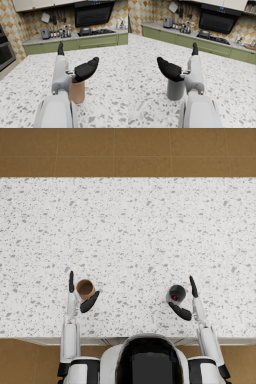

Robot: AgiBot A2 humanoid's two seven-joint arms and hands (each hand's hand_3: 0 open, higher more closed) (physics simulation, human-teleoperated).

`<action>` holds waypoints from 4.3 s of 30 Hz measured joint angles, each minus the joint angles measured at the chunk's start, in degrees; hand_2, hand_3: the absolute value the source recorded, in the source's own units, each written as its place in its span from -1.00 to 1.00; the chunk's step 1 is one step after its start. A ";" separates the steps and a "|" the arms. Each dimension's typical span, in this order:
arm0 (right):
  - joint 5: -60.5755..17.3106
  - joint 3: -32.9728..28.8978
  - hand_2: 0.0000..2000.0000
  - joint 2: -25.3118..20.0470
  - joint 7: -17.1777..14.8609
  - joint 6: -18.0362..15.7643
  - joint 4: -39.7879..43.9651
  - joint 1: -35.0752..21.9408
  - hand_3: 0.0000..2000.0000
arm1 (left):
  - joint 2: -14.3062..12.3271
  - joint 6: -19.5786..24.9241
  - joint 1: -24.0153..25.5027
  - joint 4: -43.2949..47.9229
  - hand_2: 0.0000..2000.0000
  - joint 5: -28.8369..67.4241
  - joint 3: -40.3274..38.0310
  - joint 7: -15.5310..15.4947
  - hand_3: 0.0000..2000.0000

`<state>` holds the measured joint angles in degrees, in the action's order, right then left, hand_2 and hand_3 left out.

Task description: Pick up two cups and pour the berry on the right into the cup on the left

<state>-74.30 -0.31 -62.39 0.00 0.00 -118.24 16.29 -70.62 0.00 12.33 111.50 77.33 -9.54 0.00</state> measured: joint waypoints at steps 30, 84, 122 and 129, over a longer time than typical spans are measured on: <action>-0.09 6.10 -1.00 -5.30 0.02 -0.36 23.63 -4.28 -1.00 | -3.21 -0.23 -1.56 -15.44 -1.00 3.30 3.36 -0.08 -1.00; -25.44 8.55 1.00 -21.49 0.13 -4.76 17.13 -37.60 0.28 | -14.45 1.70 -21.69 -14.14 1.00 18.09 24.61 -0.16 0.28; -95.14 17.71 1.00 -26.29 0.51 -5.77 10.83 -44.76 0.28 | -18.60 2.19 -26.75 -21.33 1.00 18.70 26.94 -0.16 0.28; -107.98 17.88 1.00 -26.58 0.47 -5.56 10.70 -44.27 0.28 | -18.93 2.26 -27.05 -21.69 1.00 18.70 27.05 -0.13 0.28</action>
<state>-182.28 17.56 -88.97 0.47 -5.56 -107.54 -27.98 -89.55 2.26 -14.72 89.81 96.02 17.51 -0.13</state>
